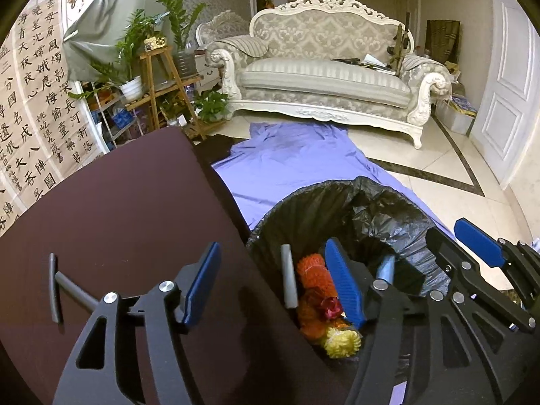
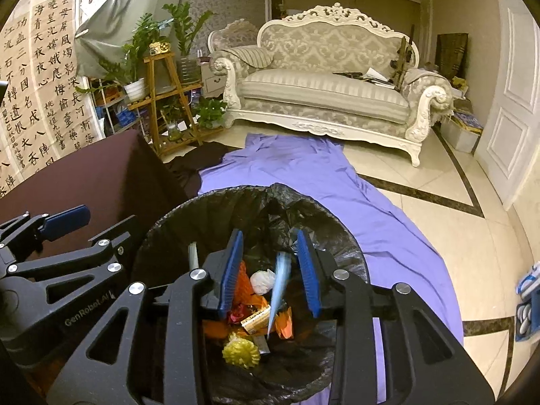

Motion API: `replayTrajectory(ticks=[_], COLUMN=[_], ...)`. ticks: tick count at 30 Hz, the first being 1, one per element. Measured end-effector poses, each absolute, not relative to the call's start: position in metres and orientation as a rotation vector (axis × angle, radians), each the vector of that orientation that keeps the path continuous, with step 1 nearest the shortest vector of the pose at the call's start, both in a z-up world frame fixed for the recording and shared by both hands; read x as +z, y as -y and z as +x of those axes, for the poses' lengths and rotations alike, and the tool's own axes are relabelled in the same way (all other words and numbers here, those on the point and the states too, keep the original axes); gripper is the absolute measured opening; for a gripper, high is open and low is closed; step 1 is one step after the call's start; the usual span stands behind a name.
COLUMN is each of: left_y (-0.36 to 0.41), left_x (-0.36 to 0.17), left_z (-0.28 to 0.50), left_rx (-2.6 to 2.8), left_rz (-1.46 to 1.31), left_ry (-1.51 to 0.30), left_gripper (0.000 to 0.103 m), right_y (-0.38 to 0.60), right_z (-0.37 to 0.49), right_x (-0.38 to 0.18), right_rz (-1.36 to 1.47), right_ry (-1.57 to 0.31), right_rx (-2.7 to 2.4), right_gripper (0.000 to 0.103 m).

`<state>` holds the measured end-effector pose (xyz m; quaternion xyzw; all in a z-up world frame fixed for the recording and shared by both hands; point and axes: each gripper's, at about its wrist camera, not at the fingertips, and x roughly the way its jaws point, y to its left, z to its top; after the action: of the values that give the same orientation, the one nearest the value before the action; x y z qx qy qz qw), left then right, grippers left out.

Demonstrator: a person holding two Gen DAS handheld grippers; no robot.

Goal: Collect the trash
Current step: 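Carry strip and tube over the bin and open both tools to drop them, then move both tools back toward the black sticks on the table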

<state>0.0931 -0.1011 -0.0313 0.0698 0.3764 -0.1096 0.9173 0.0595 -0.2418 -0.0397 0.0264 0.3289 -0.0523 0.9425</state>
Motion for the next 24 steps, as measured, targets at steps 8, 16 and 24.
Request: replayTrajectory(ticks=[8, 16, 24], left_y=[0.096, 0.076, 0.028], left_x=[-0.029, -0.023, -0.024], left_z=[0.091, 0.079, 0.065], left_rx=[-0.221, -0.196, -0.122], left_rz=[0.134, 0.103, 0.062], left_ry=[-0.772, -0.775, -0.794], left_gripper=[0.07, 0.072, 0.072], right_y=[0.24, 0.23, 0.187], right_z=[0.055, 0.048, 0.036], right_x=[-0.037, -0.031, -0.025], right_rz=[0.052, 0.058, 0.03], right_ry=[-0.663, -0.66, -0.662], right_rx=[-0.114, -0.094, 0.007], right_gripper=[0.033, 0.034, 0.041])
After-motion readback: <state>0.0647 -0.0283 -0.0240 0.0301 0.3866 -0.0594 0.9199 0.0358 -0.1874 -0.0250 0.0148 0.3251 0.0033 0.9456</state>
